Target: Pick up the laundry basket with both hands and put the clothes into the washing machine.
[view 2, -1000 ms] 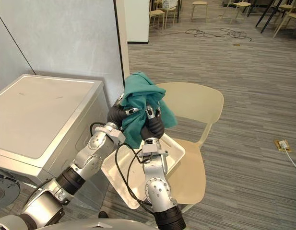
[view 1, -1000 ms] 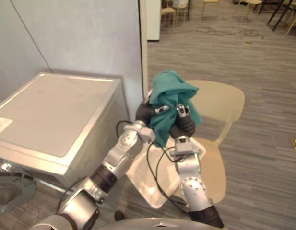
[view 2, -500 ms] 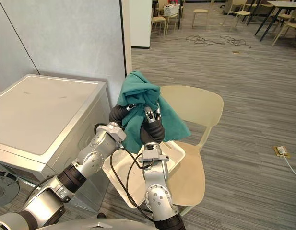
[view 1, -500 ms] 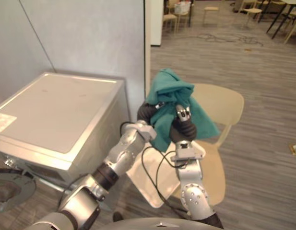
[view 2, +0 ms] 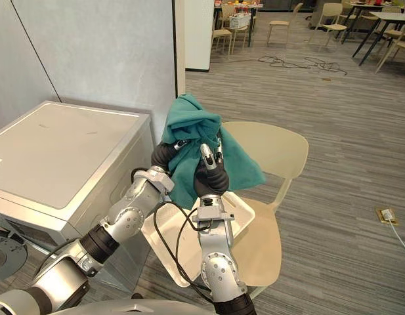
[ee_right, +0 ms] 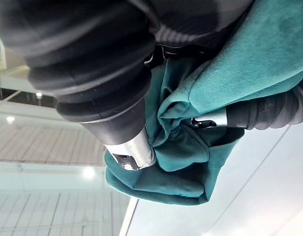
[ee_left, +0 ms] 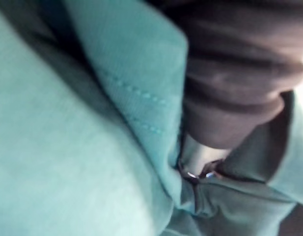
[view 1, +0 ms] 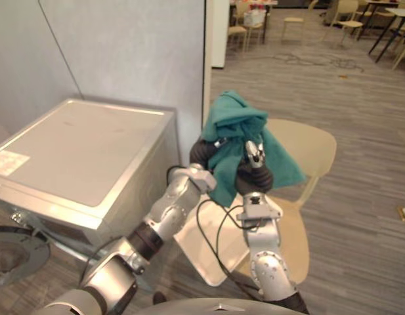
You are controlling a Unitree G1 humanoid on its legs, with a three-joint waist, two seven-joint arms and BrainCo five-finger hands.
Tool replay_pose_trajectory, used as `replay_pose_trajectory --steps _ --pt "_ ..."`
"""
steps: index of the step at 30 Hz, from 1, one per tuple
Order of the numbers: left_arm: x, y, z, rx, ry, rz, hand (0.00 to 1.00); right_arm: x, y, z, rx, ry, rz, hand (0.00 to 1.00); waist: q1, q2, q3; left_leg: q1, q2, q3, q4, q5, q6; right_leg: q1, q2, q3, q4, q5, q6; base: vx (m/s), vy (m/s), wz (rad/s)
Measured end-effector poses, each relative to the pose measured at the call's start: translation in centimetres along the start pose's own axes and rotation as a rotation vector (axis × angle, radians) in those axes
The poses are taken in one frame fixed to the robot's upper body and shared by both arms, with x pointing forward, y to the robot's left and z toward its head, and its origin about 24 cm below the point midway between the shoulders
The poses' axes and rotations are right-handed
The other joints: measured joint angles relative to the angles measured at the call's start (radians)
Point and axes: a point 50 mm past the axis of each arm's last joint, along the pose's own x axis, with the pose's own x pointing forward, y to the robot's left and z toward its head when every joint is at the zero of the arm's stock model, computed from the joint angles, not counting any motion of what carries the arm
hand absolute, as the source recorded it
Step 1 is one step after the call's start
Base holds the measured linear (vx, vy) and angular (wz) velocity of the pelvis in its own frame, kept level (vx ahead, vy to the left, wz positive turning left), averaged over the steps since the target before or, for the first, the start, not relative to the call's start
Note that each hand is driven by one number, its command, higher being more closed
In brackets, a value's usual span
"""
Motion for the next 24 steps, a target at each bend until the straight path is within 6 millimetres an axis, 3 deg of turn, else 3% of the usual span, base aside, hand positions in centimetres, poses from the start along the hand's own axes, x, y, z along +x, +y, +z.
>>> replay_pose_trajectory --steps 9,15,17,18,21,23,24 --pt "0.0 -1.9 1.1 -0.020 -0.042 -0.074 1.00 -0.4 1.1 2.2 -0.083 -0.042 0.067 0.00 0.004 -0.004 0.001 0.017 0.002 -0.001 -0.001 -0.004 -0.005 0.014 0.001 0.000 0.008 -0.007 0.006 -0.02 0.000 0.00" --pt "0.0 -1.8 1.9 -0.010 -0.069 -0.084 1.00 -0.3 1.2 2.7 -0.128 -0.054 0.081 0.00 0.005 -0.005 0.001 0.018 0.002 0.008 -0.001 -0.009 0.000 -0.001 0.000 0.022 0.014 -0.004 0.001 -0.04 0.011 -0.08" --pt "-0.2 -1.1 3.4 -0.031 -0.136 -0.065 1.00 -0.4 0.5 4.1 -0.147 -0.121 0.031 0.00 0.004 -0.006 0.002 0.018 0.002 0.017 -0.001 -0.010 0.001 -0.009 -0.001 0.029 0.018 -0.003 0.000 -0.02 0.013 -0.14" --pt "-0.7 -0.4 5.3 -0.053 -0.221 -0.041 1.00 -0.9 -0.5 6.1 -0.179 -0.228 -0.043 0.00 0.004 -0.008 0.003 0.019 0.002 0.022 -0.001 -0.011 0.002 -0.010 -0.002 0.033 0.019 -0.002 0.000 -0.01 0.010 -0.09" --pt "-2.2 1.8 9.7 -0.036 -0.422 0.020 1.00 -2.5 -2.3 9.7 -0.272 -0.380 -0.177 0.00 0.004 -0.009 0.004 0.031 0.003 0.036 -0.002 -0.015 -0.003 -0.009 -0.003 0.048 0.019 -0.001 -0.002 0.00 0.008 -0.15" --pt "-3.4 3.3 12.6 -0.013 -0.548 0.075 1.00 -3.1 -2.6 10.6 -0.304 -0.407 -0.208 0.00 0.000 -0.007 0.002 0.043 0.006 0.054 -0.002 -0.019 -0.010 -0.010 -0.003 0.061 0.018 0.001 -0.006 0.01 -0.003 -0.24" --pt "-3.6 3.4 13.1 -0.011 -0.568 0.080 1.00 -3.1 -2.6 10.6 -0.304 -0.408 -0.208 0.00 -0.001 -0.007 0.002 0.045 0.007 0.055 -0.002 -0.020 -0.011 -0.010 -0.003 0.062 0.018 0.001 -0.006 0.00 -0.006 -0.17"
